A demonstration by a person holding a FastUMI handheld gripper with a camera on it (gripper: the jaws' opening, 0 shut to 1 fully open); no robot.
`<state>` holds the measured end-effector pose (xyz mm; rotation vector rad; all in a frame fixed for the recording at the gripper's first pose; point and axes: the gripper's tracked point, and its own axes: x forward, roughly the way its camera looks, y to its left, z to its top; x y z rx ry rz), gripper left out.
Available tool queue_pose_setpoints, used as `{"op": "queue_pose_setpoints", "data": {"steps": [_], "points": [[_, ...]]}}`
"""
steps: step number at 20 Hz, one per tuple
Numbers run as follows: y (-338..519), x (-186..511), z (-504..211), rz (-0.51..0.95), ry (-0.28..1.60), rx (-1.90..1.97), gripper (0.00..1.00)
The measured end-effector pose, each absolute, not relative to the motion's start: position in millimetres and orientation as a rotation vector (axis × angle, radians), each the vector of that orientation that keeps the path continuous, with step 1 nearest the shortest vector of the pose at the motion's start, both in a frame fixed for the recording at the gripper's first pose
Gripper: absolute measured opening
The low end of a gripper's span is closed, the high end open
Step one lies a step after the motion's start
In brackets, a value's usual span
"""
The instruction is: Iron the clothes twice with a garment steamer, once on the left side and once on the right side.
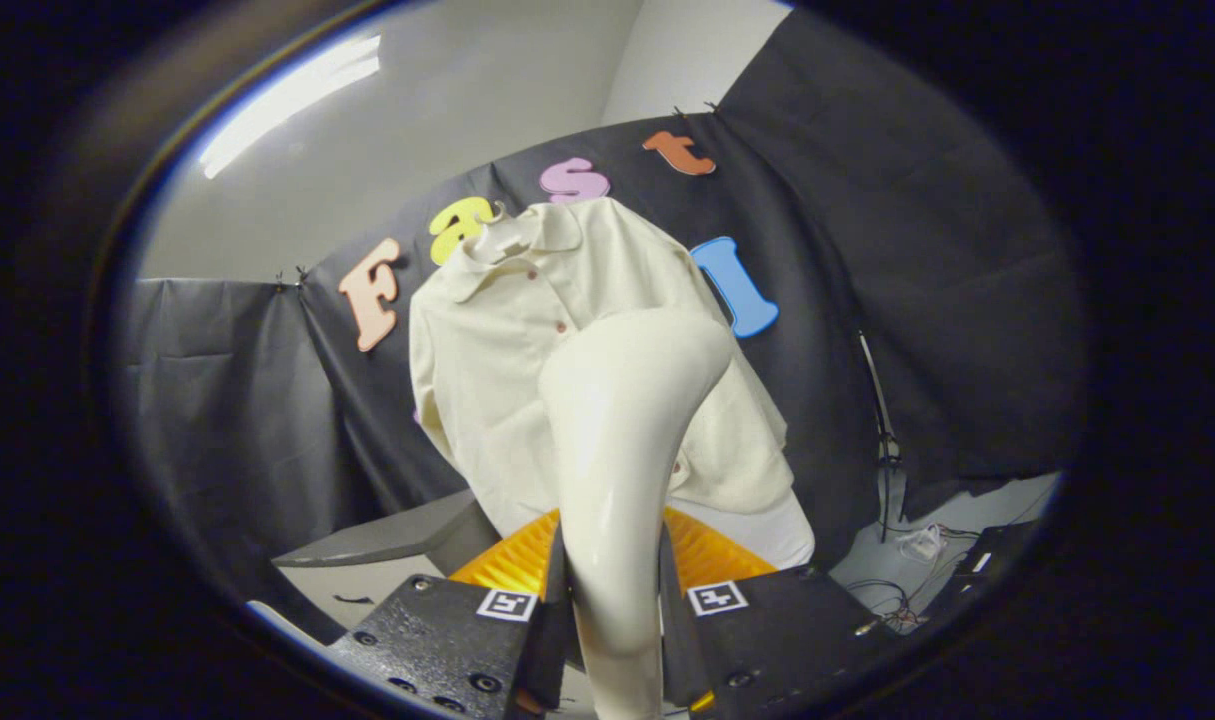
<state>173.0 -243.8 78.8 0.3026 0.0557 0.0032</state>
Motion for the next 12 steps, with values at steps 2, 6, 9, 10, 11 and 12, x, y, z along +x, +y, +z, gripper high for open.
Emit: {"op": "queue_pose_setpoints", "data": {"steps": [2,6,9,10,11,12], "points": [[-217,166,105,0.033,0.021,0.286,0.4],[-170,146,146,0.079,-0.044,0.249,0.4],[-129,128,161,0.116,-0.063,0.184,0.4],[-116,124,164,0.122,-0.066,0.164,0.4],[-104,119,165,0.12,-0.068,0.145,0.4],[-96,113,163,0.101,-0.054,0.126,0.4]]}}
